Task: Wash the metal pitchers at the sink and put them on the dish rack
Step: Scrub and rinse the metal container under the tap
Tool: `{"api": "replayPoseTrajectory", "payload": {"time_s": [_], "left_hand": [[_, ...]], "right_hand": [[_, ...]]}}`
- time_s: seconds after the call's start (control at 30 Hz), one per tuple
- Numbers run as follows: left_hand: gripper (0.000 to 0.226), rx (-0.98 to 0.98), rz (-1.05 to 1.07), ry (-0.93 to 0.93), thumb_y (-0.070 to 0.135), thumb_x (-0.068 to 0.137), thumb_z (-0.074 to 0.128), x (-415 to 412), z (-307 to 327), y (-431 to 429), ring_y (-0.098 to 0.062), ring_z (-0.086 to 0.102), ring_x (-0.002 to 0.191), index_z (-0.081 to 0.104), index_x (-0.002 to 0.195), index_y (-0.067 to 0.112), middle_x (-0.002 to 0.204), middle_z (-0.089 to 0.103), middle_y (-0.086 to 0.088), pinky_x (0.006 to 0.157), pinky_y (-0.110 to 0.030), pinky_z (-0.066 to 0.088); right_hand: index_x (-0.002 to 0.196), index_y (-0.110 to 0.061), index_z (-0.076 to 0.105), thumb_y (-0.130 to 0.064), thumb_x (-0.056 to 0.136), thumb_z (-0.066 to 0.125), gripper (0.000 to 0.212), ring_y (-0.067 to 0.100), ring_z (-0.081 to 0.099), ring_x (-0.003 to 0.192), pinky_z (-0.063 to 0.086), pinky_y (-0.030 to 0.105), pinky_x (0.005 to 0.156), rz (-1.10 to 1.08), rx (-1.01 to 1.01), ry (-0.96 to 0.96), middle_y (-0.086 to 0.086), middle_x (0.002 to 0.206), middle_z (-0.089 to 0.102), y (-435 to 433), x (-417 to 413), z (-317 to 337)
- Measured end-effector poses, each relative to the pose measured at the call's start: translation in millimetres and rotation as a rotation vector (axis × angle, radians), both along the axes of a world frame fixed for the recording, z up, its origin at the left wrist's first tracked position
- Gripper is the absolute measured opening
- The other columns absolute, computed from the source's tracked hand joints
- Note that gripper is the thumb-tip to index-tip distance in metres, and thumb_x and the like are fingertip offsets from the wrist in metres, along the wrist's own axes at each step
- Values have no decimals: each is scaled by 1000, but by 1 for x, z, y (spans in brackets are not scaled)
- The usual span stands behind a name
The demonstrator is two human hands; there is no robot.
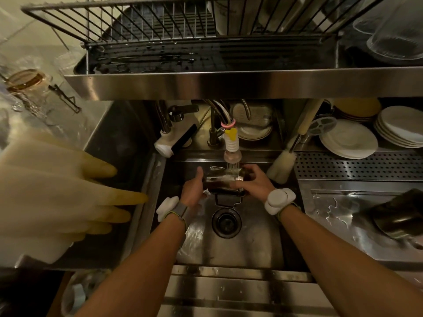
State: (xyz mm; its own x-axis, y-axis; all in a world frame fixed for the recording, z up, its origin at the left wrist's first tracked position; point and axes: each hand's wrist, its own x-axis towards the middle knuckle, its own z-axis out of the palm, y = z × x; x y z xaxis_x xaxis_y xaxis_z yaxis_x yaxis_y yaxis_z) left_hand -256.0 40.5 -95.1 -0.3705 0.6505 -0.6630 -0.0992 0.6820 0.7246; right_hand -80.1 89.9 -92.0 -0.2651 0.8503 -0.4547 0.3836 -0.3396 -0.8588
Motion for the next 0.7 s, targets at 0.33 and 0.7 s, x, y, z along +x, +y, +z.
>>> {"api": "replayPoseTrajectory", "payload": {"time_s": [0.33,0.7], "left_hand": [[83,7,-109,-141,81,79,28,14,15,23,-37,72,85,57,121,16,105,71,-16,83,-49,57],[30,129,160,-159,39,86,63,19,7,23,-28,66,94,62,88,9,102,65,-15,61,-30,55]], "right_hand": [[132,-23,35,-1,57,83,91,26,56,114,52,42,95,176,115,-100,7,128,52,6,10,10],[140,-17,32,-16,75,75,78,19,52,108,47,29,89,83,38,-69,2,124,47,10,2,-1]]}}
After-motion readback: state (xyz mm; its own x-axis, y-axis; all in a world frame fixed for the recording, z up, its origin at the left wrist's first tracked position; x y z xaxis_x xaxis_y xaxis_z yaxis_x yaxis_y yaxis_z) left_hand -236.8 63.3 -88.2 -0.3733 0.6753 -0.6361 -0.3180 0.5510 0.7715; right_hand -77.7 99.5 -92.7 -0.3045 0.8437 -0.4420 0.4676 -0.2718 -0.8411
